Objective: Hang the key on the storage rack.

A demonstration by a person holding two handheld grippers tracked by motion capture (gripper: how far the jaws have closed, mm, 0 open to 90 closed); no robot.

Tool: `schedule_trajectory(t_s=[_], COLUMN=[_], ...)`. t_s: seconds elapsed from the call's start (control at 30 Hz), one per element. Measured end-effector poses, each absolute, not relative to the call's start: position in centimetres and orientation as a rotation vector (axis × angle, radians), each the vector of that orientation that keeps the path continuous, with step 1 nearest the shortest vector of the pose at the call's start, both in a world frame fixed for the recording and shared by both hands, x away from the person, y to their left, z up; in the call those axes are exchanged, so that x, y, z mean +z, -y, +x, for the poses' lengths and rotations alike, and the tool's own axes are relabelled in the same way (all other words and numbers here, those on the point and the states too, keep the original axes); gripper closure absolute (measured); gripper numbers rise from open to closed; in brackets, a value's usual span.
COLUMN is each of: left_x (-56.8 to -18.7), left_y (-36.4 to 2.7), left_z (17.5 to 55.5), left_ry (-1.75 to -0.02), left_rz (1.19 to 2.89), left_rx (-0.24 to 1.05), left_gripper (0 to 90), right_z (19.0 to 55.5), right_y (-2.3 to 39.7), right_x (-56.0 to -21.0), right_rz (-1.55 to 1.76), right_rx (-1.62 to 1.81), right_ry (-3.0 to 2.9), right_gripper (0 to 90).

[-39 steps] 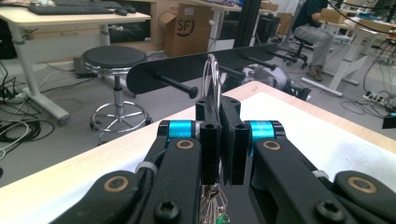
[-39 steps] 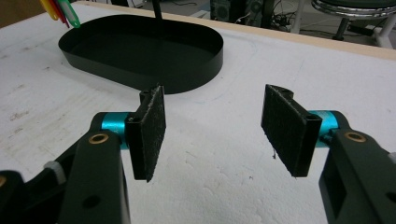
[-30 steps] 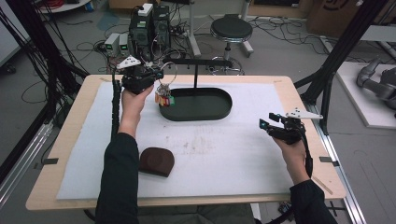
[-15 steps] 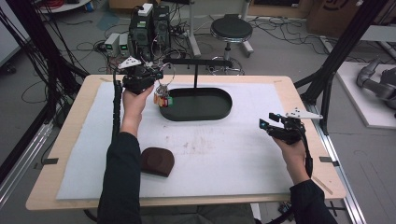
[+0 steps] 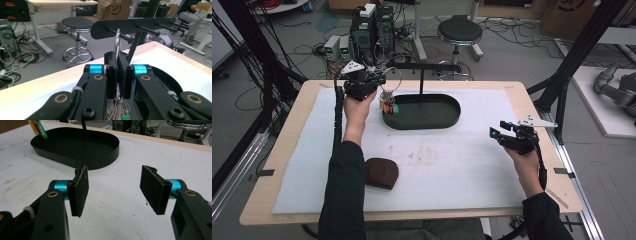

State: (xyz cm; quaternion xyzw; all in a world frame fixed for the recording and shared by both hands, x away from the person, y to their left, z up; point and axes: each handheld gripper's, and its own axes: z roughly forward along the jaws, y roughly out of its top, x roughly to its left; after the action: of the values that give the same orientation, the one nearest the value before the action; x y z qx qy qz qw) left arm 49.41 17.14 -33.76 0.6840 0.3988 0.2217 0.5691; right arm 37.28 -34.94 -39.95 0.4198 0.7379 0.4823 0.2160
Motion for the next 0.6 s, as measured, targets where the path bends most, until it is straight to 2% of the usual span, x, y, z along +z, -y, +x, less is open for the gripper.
schedule_trajectory(t_s=[0.3, 0.6], left_x=[-33.97, -33.82], left_y=[-17.09, -17.22], left_z=[49.60, 49.47], left_ry=[-0.956, -0.982], left_rz=[1.603, 1.601], left_rx=[0.535, 0.566], left_gripper=[84.2, 76.3], right_z=[37.31, 37.32], right_y=[34.90, 34.82], right_x=[-39.97, -39.99], right_rz=[1.156, 1.159], right_rx=[1.334, 1.332], right_ry=[-2.050, -2.050], right_gripper=[41.0, 40.9])
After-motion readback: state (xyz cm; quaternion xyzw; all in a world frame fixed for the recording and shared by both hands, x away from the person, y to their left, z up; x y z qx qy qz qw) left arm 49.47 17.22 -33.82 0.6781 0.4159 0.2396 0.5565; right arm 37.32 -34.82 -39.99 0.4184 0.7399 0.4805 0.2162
